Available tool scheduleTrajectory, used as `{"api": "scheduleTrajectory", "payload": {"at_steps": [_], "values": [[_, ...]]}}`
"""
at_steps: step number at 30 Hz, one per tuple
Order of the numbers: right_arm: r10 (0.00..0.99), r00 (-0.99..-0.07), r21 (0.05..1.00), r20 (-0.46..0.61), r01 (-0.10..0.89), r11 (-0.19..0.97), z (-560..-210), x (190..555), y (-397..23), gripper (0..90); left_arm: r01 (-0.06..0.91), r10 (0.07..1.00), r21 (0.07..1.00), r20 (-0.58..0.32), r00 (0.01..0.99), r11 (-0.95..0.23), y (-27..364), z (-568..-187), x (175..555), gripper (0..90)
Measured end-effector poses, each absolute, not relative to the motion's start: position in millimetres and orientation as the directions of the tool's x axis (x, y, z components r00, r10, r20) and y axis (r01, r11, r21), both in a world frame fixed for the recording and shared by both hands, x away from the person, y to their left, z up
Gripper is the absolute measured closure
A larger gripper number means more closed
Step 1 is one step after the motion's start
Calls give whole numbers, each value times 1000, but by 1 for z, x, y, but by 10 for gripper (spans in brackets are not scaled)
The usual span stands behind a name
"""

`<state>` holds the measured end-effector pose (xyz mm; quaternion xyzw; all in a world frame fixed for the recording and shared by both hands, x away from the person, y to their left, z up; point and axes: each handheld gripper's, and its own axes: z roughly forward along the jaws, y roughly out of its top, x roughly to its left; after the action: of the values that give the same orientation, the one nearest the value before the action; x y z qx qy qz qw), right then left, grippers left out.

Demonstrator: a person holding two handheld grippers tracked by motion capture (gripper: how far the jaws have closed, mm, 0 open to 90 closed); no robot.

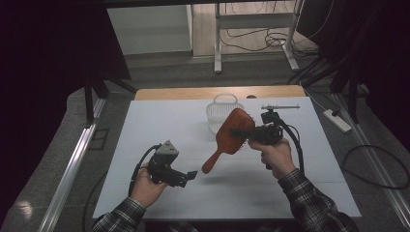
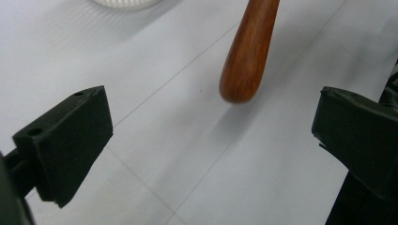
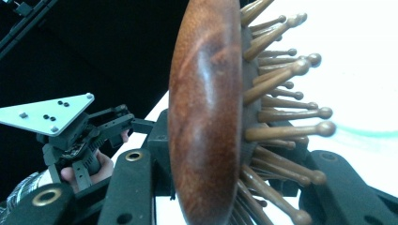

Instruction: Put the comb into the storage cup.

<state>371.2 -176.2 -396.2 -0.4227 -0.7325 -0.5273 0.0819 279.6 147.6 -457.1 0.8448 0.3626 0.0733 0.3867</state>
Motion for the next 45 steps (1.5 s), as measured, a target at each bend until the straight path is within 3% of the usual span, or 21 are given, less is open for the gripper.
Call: {"api": "scheduleTrajectory", "payload": {"at_steps": [9, 25, 45], "values": [[552, -631, 719, 546, 690, 78, -391, 376, -179, 535, 545, 689, 724, -134, 713, -423, 168, -461, 265, 0], [583, -615, 736, 531, 675, 41, -385, 392, -186, 535, 569, 716, 756, -198, 669, -323, 205, -466, 244, 0], [592, -604, 746, 533, 665, 7, -371, 407, -187, 535, 599, 777, 755, -199, 597, -267, 242, -468, 222, 0]]}}
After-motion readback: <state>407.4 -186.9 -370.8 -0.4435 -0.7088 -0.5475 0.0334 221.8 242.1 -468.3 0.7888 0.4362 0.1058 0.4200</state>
